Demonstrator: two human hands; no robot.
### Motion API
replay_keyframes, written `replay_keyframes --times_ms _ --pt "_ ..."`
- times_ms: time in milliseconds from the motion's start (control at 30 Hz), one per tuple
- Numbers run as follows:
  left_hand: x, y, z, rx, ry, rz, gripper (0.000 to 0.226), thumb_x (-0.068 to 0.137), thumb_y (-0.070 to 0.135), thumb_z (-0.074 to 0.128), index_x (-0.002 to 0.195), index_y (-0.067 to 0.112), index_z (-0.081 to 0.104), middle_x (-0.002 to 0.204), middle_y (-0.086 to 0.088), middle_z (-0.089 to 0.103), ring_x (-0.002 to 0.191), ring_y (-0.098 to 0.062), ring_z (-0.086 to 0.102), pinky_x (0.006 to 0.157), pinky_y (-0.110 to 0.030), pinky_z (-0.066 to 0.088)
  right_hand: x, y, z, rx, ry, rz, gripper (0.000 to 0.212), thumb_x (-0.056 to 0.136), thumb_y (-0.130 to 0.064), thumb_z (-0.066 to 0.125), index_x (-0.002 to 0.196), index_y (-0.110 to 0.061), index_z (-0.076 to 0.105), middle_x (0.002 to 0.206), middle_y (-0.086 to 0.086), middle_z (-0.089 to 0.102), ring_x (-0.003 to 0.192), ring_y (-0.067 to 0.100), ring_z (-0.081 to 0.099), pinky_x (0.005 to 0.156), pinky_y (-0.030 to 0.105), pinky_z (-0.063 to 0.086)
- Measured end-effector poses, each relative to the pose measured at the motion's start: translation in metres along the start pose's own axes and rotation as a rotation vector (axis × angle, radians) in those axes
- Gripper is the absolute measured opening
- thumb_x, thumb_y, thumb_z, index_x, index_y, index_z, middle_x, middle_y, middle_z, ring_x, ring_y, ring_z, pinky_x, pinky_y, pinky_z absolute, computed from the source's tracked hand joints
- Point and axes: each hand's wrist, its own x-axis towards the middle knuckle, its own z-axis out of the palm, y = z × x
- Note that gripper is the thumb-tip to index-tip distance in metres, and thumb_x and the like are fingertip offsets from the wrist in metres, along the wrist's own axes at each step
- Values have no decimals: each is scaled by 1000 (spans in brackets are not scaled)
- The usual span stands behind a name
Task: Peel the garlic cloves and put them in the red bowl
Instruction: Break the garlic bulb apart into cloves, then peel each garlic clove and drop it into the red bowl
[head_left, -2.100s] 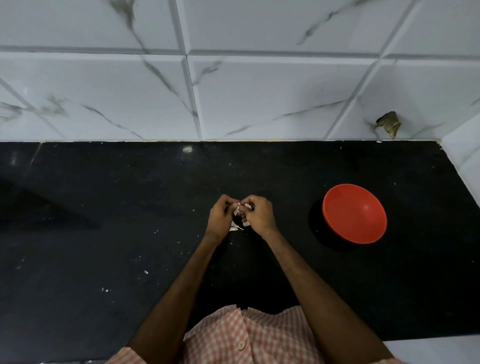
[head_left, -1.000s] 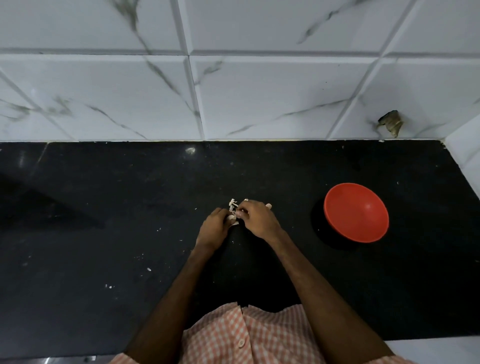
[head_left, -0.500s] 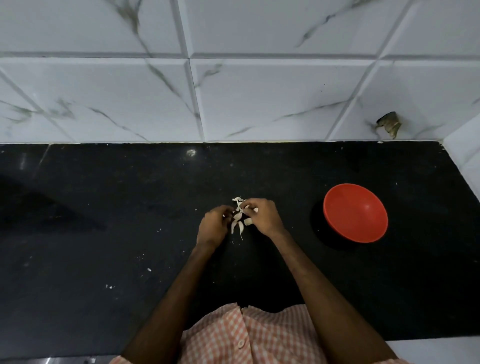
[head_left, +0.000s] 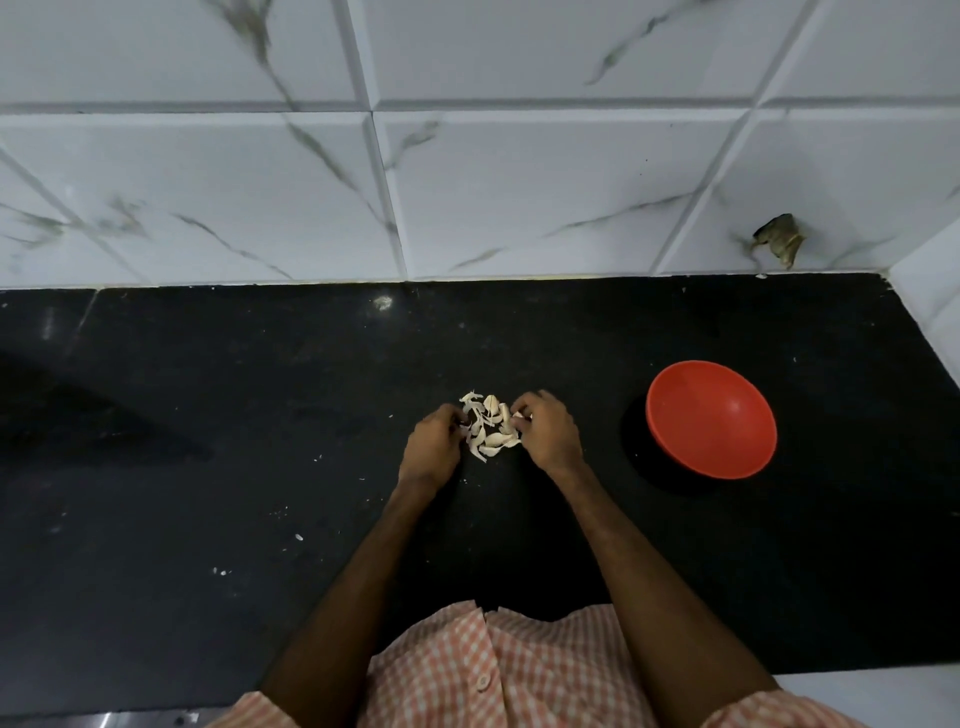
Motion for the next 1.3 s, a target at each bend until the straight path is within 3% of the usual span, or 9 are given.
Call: replay_keyframes --times_ms 133,267,367,467,567,833,1033,1200,1300 --pt "13 10 -6 66 144 59 25 101 29 58 125 22 58 122 2 59 109 -15 58 85 -41 53 4 6 -4 82 -3 5 17 88 -17 77 105 -17 72 109 -1 64 93 11 63 88 37 56" --pt "38 19 -9 258 -105 86 44 98 25 63 140 32 52 132 -3 47 119 -20 52 94 -46 53 7 4 -8 23 -42 -50 29 91 -18 74 120 -18 70 121 -2 61 105 14 65 93 33 53" --pt "45 17 -8 297 -163 119 32 95 21 66 126 27 63 124 -3 49 111 -20 57 93 -41 53 11 -4 -11 23 -19 -99 33 94 -24 71 126 -20 67 127 -2 57 109 14 63 92 29 48" --pt "46 15 -11 247 -132 111 23 90 21 72 113 19 67 109 -1 53 101 -23 61 83 -35 49 13 -14 -8 -3 -65 -181 32 95 -25 68 127 -21 67 127 -2 57 110 16 63 92 34 50" --pt "46 13 -18 227 -106 150 31 83 31 80 106 15 67 99 3 54 91 -20 59 74 -33 45 12 -21 0 -45 -118 -242 31 96 -29 68 126 -21 67 125 -4 57 108 17 62 88 36 49" --pt "31 2 -36 158 -130 177 41 71 43 88 99 21 67 96 11 62 85 -9 59 72 -33 49 12 -26 3 -41 -67 -307 6 96 -20 66 100 -20 71 111 -7 60 94 14 64 80 37 53" --pt "18 0 -39 -129 -77 89 35 68 25 92 91 14 68 80 5 69 68 0 61 63 -18 50 7 -31 5 64 -146 -399 23 96 -19 66 119 -20 71 119 -8 61 103 9 61 81 28 48" --pt "10 2 -44 -200 -29 56 33 68 21 92 88 15 66 84 4 72 74 -7 66 68 -22 54 7 -30 5 55 -15 -325 10 95 -21 68 101 -18 75 108 -9 63 94 8 62 77 26 46" --pt "6 -8 -51 10 2 11 32 73 31 88 92 24 63 90 10 68 84 -8 64 74 -31 53 9 -23 3 -12 -10 -299 12 98 -20 65 106 -20 73 112 -9 61 97 9 64 82 31 51"
